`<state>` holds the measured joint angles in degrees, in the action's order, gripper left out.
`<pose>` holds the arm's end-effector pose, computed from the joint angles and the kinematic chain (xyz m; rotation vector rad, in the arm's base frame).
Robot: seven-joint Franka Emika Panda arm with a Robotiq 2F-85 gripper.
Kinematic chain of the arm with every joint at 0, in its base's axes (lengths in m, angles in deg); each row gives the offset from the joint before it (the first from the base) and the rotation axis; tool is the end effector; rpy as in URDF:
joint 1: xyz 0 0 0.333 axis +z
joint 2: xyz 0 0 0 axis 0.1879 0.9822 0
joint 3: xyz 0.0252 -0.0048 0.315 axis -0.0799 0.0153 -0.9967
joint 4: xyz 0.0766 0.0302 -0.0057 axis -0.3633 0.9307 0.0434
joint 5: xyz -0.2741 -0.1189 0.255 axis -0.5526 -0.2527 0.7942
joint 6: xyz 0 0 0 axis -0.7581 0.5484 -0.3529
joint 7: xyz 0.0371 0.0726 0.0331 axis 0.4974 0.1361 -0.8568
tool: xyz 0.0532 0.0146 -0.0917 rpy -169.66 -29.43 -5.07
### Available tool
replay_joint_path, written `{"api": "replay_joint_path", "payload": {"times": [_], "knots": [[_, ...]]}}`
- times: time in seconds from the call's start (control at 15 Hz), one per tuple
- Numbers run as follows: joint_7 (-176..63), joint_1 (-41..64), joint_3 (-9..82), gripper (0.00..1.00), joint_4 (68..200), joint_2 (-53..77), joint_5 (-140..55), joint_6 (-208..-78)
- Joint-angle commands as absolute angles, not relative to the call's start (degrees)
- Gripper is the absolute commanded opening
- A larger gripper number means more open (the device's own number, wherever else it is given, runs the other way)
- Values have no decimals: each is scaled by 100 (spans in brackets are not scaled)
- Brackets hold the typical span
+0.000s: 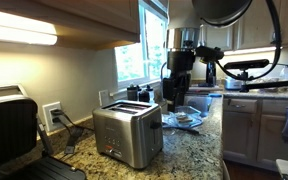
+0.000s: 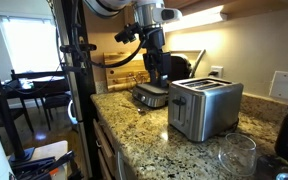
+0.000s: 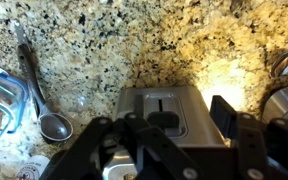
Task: Push the lever of the toaster down
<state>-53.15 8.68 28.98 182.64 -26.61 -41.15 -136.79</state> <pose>0.4374 0.0084 0.4485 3.0957 -0.1584 0.2518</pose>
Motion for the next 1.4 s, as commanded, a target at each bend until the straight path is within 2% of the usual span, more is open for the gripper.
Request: {"api": "replay_joint_path", "payload": {"times": [0.0, 0.27, 0.6, 0.67, 1.33], "knots": [[-5530, 925, 3036, 41, 17963, -2252, -4080, -13733], [-5634, 933, 3103, 15, 17813, -1984, -4037, -13888], [-5837, 937, 3231, 1, 17704, -1696, -3788, -14100], [-5891, 946, 3258, 3, 17694, -1634, -3690, -14150], [-6470, 956, 3283, 4, 17734, -1220, -3355, -14897]]}}
